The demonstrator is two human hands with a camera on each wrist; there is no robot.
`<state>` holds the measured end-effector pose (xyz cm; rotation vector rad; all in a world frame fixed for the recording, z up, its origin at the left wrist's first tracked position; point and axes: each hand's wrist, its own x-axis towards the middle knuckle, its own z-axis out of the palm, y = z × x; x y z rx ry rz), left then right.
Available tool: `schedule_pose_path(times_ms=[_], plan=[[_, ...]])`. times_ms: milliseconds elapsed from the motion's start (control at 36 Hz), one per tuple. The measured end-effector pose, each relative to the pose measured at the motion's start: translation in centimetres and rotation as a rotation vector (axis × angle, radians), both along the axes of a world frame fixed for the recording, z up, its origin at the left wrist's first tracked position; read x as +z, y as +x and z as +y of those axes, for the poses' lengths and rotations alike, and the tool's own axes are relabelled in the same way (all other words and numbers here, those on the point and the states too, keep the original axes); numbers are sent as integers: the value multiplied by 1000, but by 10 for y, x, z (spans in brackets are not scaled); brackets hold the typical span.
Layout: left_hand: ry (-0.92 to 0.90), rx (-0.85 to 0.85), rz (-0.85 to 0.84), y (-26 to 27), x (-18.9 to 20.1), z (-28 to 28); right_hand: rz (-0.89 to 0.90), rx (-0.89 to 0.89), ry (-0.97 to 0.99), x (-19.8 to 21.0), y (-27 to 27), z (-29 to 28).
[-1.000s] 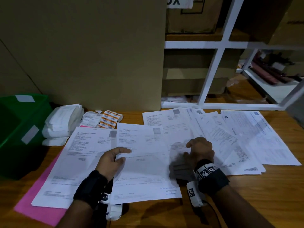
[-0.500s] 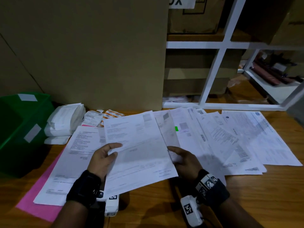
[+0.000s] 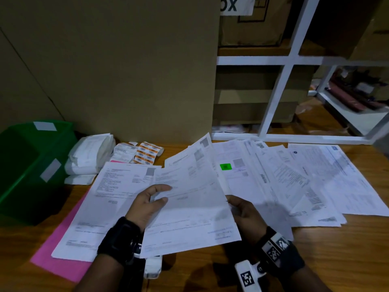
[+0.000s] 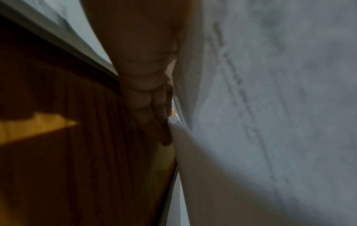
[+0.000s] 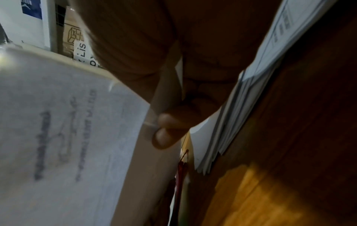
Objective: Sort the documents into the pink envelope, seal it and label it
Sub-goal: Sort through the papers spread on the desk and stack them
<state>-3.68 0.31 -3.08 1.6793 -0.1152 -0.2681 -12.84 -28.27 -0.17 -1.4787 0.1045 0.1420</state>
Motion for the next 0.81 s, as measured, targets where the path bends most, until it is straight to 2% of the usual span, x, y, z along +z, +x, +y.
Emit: schedule_pose_path(times_ms=[83,278,417,472,500,583,667,805], plan=[[-47,45,8,-1,3,-1,-38,51,-67,1,-4,1],[-52,45,-18,-4,2,11,-13,135,43,4,-6,12],[-60,108,-48,-10,-1,38,60,-50,181,4,16,24],[-9,128,-81,-14,0,52,49,-46,222,4,24,34],[24,138,-91,-17,2,60,20,-7,166,0,30,38],[102,145,-111,-21,7,84,-100,164,-180,-5,44,56],[214,154,-123,-26,14,109,-123,292,-308,-14,57,84],[235,323,-104,-33,31,159,-66,307,-511,-25,81,132]])
